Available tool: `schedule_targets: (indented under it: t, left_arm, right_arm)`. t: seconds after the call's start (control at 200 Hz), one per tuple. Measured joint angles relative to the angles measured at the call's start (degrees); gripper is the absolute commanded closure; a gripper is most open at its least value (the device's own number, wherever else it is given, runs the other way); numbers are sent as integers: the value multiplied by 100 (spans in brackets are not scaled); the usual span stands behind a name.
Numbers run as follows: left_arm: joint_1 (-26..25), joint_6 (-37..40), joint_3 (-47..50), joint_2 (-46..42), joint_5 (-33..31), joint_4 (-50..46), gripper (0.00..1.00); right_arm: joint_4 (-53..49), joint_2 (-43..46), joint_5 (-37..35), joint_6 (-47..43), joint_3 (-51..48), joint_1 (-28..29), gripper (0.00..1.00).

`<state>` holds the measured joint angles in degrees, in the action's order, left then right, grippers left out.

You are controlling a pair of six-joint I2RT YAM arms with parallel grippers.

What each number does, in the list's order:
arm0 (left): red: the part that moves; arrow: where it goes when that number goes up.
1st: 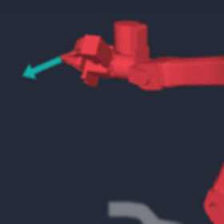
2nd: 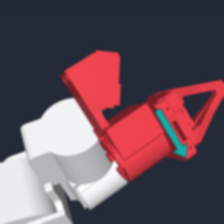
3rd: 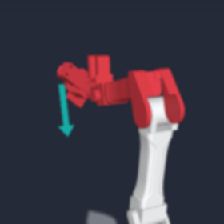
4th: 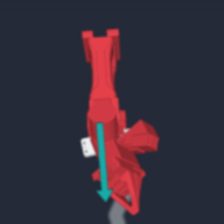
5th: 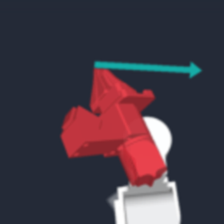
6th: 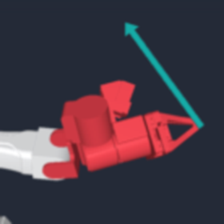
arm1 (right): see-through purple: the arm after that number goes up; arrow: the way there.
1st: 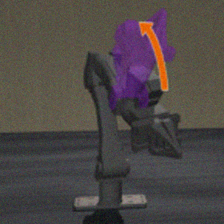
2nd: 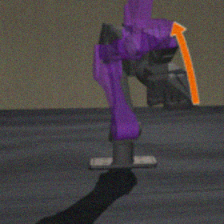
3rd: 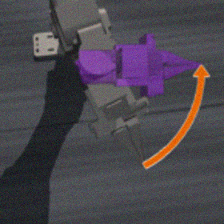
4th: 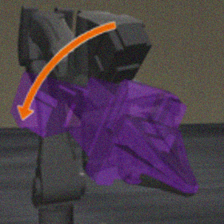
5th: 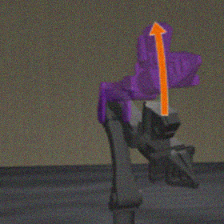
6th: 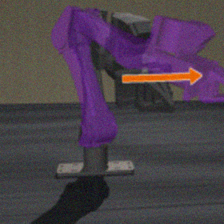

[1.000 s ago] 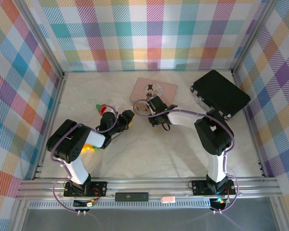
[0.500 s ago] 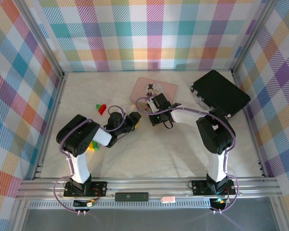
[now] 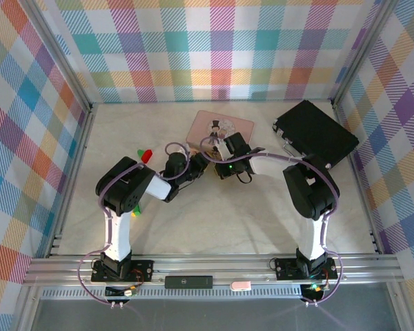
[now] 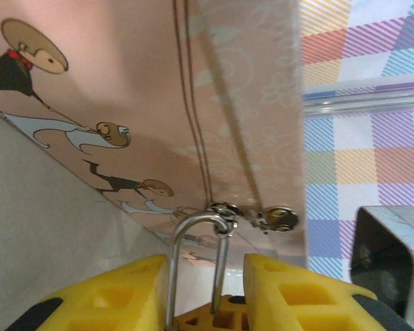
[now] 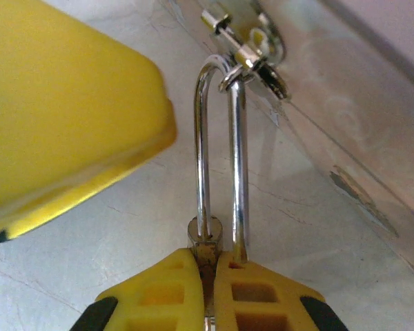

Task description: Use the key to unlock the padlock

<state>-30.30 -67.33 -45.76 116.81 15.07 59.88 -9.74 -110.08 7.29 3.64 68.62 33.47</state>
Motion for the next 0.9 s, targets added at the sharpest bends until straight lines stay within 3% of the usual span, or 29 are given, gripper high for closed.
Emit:
schedule_targets:
  t: [0.475, 0.61, 0.725, 0.78, 0.9]
  left_arm:
    - [-81, 223, -234, 101, -15, -498, 84]
    - [-81, 280, -306, 179, -7, -553, 100]
    - [-81, 323, -319, 184, -9, -566, 100]
    - [-81, 332, -319, 184, -9, -566, 100]
    - [-85, 337, -319, 184, -13, -570, 100]
  right_arm:
    - [190, 0, 501, 66, -37, -42, 95]
    - [201, 0, 525, 109, -48, -59, 96]
    - [201, 0, 535, 149, -50, -68, 94]
    - [205, 0, 535, 151, -57, -68, 90]
    - [221, 24, 542, 214, -83, -68, 64]
